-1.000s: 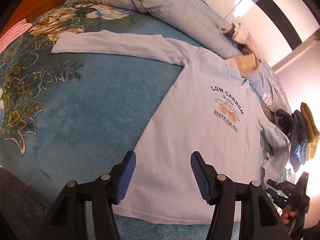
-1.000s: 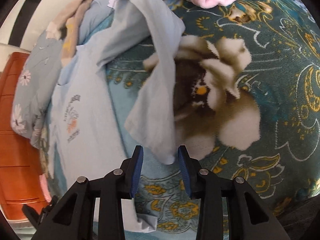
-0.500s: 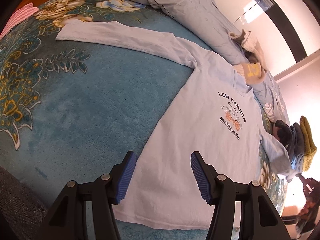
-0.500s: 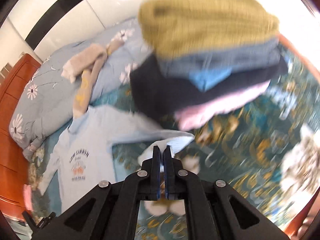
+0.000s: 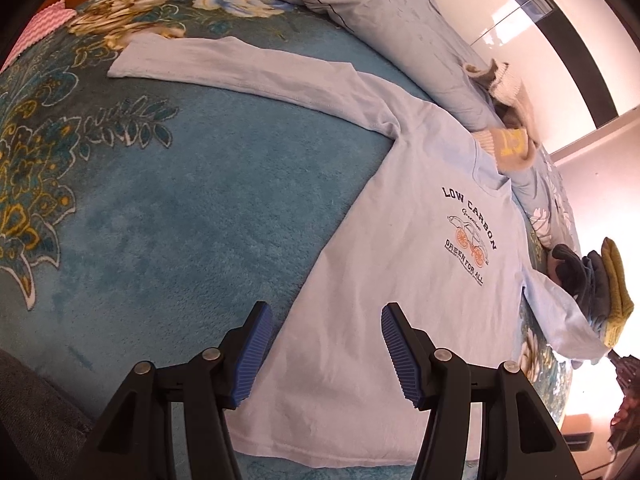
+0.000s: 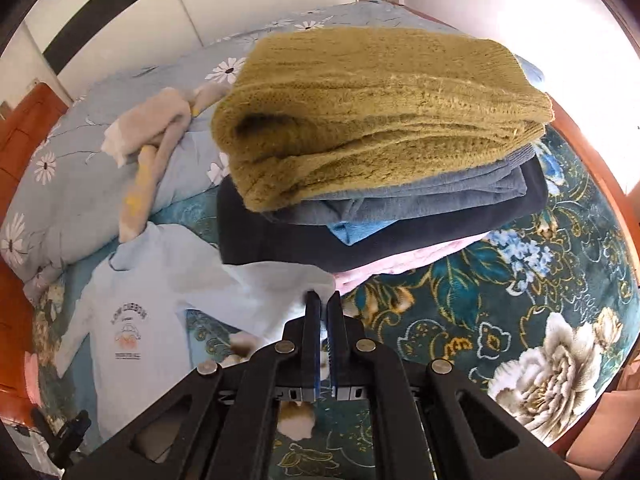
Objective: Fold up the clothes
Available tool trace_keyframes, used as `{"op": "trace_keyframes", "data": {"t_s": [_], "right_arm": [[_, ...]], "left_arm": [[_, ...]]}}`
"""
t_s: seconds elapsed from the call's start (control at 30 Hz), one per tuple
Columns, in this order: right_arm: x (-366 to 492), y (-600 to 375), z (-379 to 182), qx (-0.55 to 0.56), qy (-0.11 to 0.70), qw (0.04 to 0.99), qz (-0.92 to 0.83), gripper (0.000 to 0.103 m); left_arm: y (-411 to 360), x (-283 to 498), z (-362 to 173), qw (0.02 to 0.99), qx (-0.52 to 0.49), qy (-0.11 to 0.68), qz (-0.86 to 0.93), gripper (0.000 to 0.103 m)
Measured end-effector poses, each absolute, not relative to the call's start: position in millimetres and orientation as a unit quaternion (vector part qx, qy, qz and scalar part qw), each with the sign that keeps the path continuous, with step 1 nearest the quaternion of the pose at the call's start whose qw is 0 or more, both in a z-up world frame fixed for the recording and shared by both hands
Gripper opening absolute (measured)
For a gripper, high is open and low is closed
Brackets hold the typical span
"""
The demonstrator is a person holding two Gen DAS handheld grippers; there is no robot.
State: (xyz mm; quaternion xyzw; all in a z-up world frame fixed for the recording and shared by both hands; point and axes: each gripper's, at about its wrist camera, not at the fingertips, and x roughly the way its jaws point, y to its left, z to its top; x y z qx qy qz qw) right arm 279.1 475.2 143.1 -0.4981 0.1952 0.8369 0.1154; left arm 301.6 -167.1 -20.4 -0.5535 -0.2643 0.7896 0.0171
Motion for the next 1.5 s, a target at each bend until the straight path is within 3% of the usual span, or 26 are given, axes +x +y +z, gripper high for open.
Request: {"op": "trace_keyframes", "data": {"t_s": [0.17,0.47,0.67,0.87,1.17,1.47,1.5], "right_arm": [[264.0,432.5,182.1,-0.484,0.162,0.05,0.859,0.003],[165.4,281.3,214.3,-0.52,0.004,-0.064,0.851,0.003],[109.5,149.2,179.5,-0.558,-0.115,-0.131,0.811,0.003],[59.8,37.6,103.0,-0.612,-0.181,-0.159,0.753,0.003],[14.5,-43.5,-1.8,-0.663,-0.188,-0.133,0.712,0.003],[-0.7,-46.6,-17.8,-0.665,-0.095,-0.178,0.719,0.005],[-1.5,-45.9,-18.1,-0.663,-0.084,-0.185,0.72,0.012]], "left_arm": [[-160.2,279.2,-12.5,0.036,-0.547,-0.233,0.803,0.061],[-172.9,230.9,0.4,0.054,-0.506,-0.216,0.833,0.061],[-190.9,220.3,-6.7,0.064,-0.497,-0.258,0.826,0.062],[-211.8,209.5,-11.7,0.065,-0.486,-0.312,0.814,0.065],[-237.8,187.8,-40.3,0.039,-0.488,-0.392,0.779,0.066],[-232.2,172.4,-52.0,0.041,-0.503,-0.391,0.77,0.066],[-230.8,171.6,-52.8,0.041,-0.505,-0.389,0.769,0.066]]}}
